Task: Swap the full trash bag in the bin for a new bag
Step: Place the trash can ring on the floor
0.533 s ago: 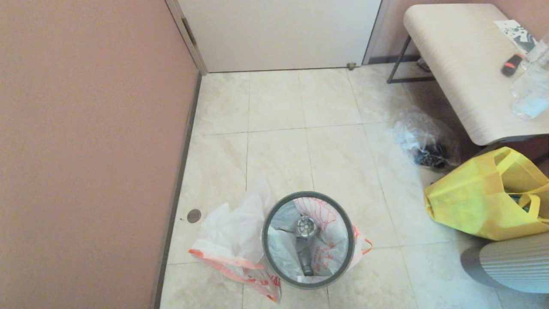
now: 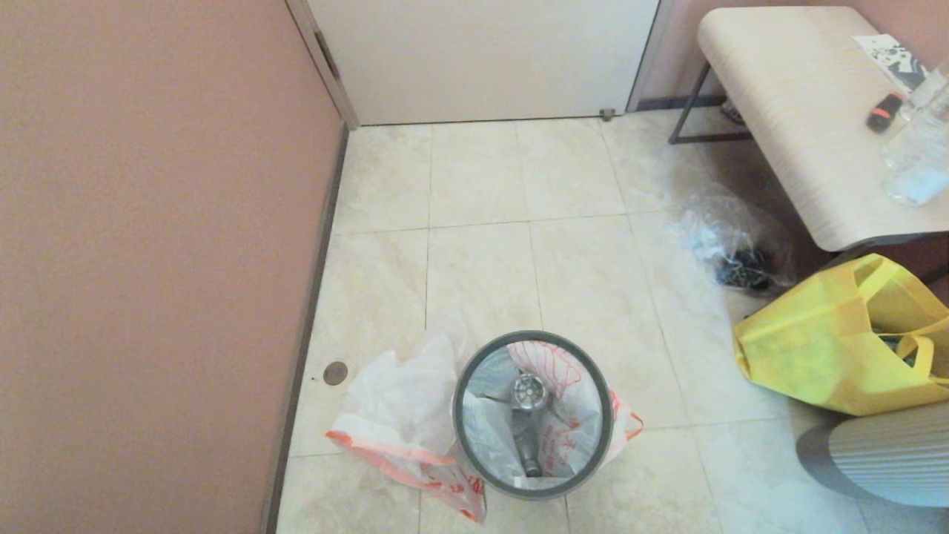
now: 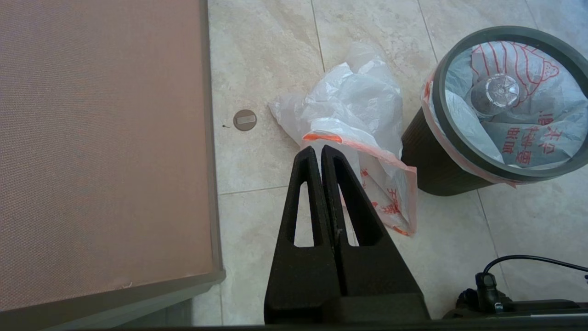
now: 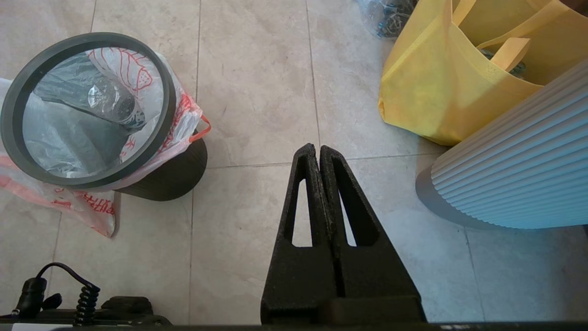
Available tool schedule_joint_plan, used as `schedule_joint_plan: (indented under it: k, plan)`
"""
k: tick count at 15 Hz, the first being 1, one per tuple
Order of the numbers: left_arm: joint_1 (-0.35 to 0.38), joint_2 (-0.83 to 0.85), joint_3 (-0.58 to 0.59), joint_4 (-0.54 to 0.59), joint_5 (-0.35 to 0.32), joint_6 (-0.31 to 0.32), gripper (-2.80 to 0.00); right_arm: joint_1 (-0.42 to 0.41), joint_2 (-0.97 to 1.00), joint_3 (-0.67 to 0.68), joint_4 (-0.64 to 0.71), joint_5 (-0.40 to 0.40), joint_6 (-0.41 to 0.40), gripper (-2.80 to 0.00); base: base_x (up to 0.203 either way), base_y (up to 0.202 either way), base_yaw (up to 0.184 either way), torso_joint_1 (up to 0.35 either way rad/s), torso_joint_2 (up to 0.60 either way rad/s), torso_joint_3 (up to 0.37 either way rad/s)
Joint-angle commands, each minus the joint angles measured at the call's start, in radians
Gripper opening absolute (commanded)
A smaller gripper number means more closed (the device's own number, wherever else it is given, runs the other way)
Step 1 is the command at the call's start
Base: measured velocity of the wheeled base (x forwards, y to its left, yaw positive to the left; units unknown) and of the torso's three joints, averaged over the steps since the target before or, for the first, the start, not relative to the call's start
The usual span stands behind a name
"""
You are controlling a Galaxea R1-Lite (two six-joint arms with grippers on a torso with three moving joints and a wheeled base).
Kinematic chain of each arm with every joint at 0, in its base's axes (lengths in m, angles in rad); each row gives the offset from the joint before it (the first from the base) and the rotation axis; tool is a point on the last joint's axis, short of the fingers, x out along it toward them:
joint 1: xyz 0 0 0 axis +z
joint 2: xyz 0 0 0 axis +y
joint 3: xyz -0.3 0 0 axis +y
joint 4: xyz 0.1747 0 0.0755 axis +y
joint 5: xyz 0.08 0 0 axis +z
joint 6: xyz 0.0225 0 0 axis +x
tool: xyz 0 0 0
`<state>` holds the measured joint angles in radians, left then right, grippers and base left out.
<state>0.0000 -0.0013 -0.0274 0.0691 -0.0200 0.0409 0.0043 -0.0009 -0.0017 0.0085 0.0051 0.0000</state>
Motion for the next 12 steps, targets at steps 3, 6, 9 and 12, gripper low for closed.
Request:
schedule_joint_plan:
  k: [3,6,9,12]
  plan:
    - [0.0,0.001,0.0,0.0,0.0,0.001,-2.8,0.0,-0.001,-0.002,0.004,0.0,-0.012,-2.8,0.0,0.0,0.0,0.0,0.0,0.0]
    - [0.0,0.0,0.0,0.0,0.0,0.001,-2.8,-0.003,0.009,-0.064,0.024,0.001,-0.044,-2.8,0.0,0.0,0.0,0.0,0.0,0.0]
    - [0.0,0.0,0.0,0.0,0.0,0.001,-2.8,-0.004,0.113,-0.241,0.086,-0.015,-0.046,-2.8,0.0,0.0,0.0,0.0,0.0,0.0]
    - [0.0,0.001,0.0,0.0,0.0,0.001,-2.8,-0.003,0.305,-0.387,0.103,-0.013,-0.048,-2.8,0.0,0.0,0.0,0.0,0.0,0.0]
